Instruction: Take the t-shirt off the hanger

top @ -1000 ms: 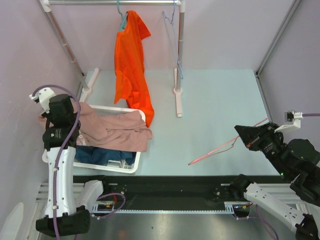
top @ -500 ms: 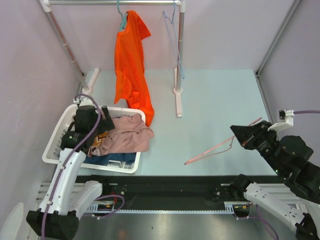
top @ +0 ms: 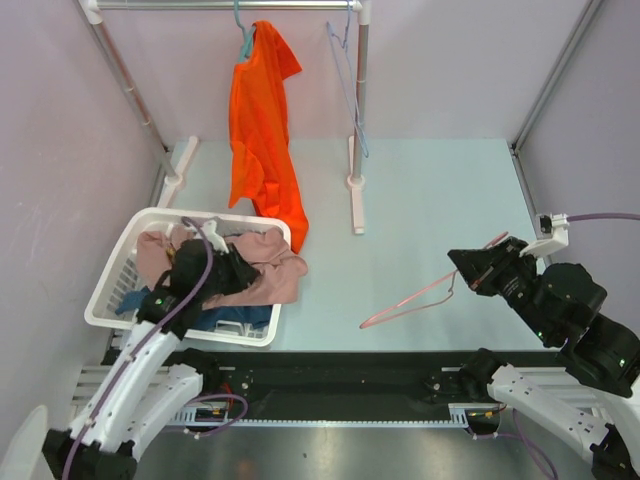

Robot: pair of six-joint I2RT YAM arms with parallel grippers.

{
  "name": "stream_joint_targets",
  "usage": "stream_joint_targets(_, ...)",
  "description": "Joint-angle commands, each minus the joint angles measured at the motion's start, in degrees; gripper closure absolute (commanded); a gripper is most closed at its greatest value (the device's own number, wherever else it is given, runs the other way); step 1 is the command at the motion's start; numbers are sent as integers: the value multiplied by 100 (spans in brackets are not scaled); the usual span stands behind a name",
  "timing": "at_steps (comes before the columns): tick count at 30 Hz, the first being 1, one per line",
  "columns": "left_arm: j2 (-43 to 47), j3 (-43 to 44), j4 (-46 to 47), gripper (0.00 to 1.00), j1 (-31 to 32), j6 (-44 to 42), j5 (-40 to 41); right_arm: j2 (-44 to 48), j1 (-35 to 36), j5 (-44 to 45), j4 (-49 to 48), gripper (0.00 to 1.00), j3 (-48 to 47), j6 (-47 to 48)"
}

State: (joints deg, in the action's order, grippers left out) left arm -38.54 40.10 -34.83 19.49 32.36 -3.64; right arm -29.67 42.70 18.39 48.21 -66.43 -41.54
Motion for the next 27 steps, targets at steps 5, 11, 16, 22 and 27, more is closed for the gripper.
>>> stream_joint_targets(5, -963, -82, -118, 65, -112, 465, 719, 5, 28, -152, -285, 100, 25, -100)
stream_joint_targets(11, 92, 920, -1289, 34, -112, 421, 2974, -91, 28, -433, -303, 100, 86, 75)
stream_joint_targets(16, 646, 1361, -186, 20, -112, -273, -368, -355, 19, -1117, -619, 100, 131, 532)
stream_joint_targets(22, -229, 1158, 2769, 25, 955, 1000, -3784, -688, 28, -2242, -812, 100, 289, 1428)
stream_joint_targets(27, -1294, 2386, 1727, 17, 3328, 228, -2353, -1110, 46, -2710, -602, 100, 245, 1868)
